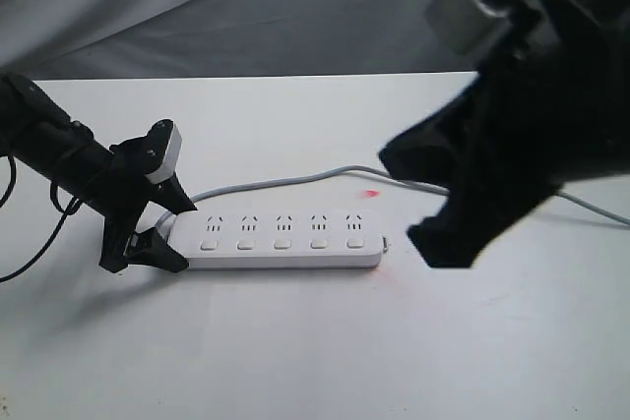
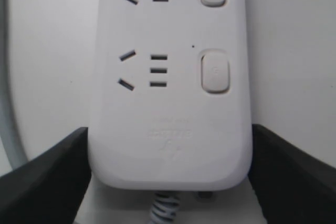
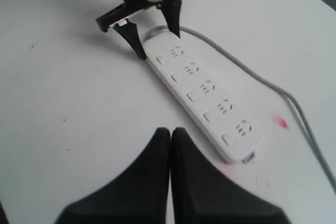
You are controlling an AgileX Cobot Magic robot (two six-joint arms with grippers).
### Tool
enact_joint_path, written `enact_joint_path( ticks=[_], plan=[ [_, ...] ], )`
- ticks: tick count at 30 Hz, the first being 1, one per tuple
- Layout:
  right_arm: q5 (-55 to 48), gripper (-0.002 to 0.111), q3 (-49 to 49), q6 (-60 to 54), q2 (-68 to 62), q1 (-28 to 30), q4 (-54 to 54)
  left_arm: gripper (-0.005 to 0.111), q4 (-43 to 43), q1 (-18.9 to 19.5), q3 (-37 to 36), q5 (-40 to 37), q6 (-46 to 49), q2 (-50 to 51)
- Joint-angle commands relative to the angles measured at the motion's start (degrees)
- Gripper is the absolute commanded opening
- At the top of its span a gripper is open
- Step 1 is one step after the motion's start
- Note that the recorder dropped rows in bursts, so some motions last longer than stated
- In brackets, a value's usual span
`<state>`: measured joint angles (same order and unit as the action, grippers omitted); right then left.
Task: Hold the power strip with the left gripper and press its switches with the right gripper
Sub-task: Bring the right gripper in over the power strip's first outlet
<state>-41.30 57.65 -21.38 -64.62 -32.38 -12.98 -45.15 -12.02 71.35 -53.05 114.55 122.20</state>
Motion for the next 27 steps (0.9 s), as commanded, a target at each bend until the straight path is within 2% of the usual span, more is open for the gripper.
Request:
enact_joint_path(
  ticks=[1, 5, 9, 12, 18, 21, 27],
  plan=[
    [-3.8, 0.000, 10.3, -14.9, -8.9, -0.3, -8.0, 0.071, 0.8, -0.2, 0.2, 0.7, -0.4, -0.1],
    [-7.4, 0.000, 18.3, -19.7, -16.6, -0.3, -14.6, 0.071, 0.8, -0.2, 0.2, 0.7, -0.4, -0.1],
    [-6.6, 0.000, 22.2, -23.6, -22.2, -0.3, -17.6, 0.071, 0.8, -0.2, 0.2, 0.7, -0.4, -0.1],
    [-3.8, 0.000, 22.5, -24.4, -25.2, -0.3, -21.4, 0.071, 0.8, -0.2, 0.2, 0.7, -0.4, -0.1],
    [-3.9, 0.000, 22.5, -35.3, -31.6, -0.3, -28.0, 0.071, 0.8, -0.2, 0.2, 0.7, -0.4, -0.1],
    [-2.8, 0.000, 22.5, -43.9, -35.5, -0.3, -35.0, 0.071, 0.8, -0.2, 0.2, 0.7, -0.4, -0.1],
    [6.0, 0.000, 22.5, -59.1, -44.1, 0.4, -40.5, 0.071, 0.8, -0.2, 0.2, 0.7, -0.4, -0.1]
  ],
)
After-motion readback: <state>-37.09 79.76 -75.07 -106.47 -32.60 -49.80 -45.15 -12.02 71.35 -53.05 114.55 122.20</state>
